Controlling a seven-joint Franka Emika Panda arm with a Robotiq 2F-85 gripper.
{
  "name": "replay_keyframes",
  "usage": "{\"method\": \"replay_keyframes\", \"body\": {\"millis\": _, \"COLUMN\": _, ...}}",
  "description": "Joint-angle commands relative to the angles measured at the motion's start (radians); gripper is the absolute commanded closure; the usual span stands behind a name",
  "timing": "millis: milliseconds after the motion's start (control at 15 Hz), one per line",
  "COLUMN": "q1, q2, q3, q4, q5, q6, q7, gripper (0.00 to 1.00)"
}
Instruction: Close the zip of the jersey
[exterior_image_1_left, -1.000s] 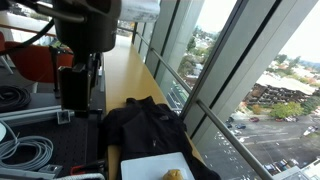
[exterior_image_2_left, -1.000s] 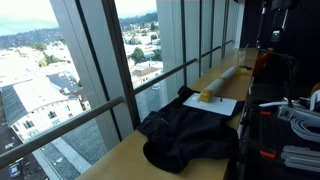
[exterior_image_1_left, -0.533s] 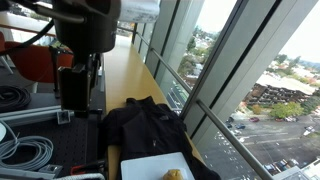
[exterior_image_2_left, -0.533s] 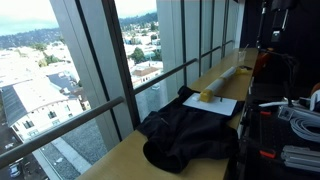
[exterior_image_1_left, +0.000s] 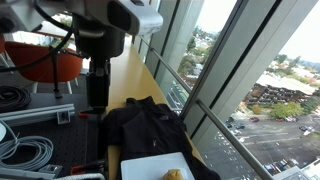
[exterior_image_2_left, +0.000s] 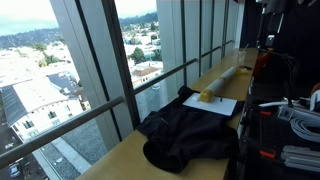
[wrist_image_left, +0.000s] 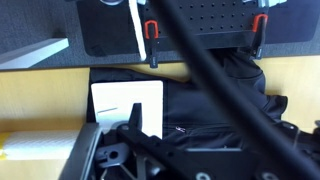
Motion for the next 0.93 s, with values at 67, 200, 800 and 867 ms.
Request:
{"method": "replay_keyframes", "body": {"millis": 67, "q1": 0.077, "q2": 0.138, "q3": -0.003, "q4": 0.022, "q5": 0.080, "q6": 0.156, "q7": -0.076, "gripper": 0.00}}
{"method": "replay_keyframes", "body": {"millis": 200, "q1": 0.105, "q2": 0.220, "q3": 0.001, "q4": 0.038, "q5": 0.113, "q6": 0.242, "q7": -0.095, "gripper": 0.00}}
{"method": "replay_keyframes", "body": {"millis": 800, "q1": 0.171, "q2": 0.708, "q3": 0.053, "q4": 0.248, "q5": 0.360, "q6": 0.572, "q7": -0.217, "gripper": 0.00}}
{"method": "replay_keyframes", "body": {"millis": 867, "q1": 0.153, "q2": 0.764, "q3": 0.079, "q4": 0.288, "q5": 0.390, "q6": 0.586, "q7": -0.228, "gripper": 0.00}}
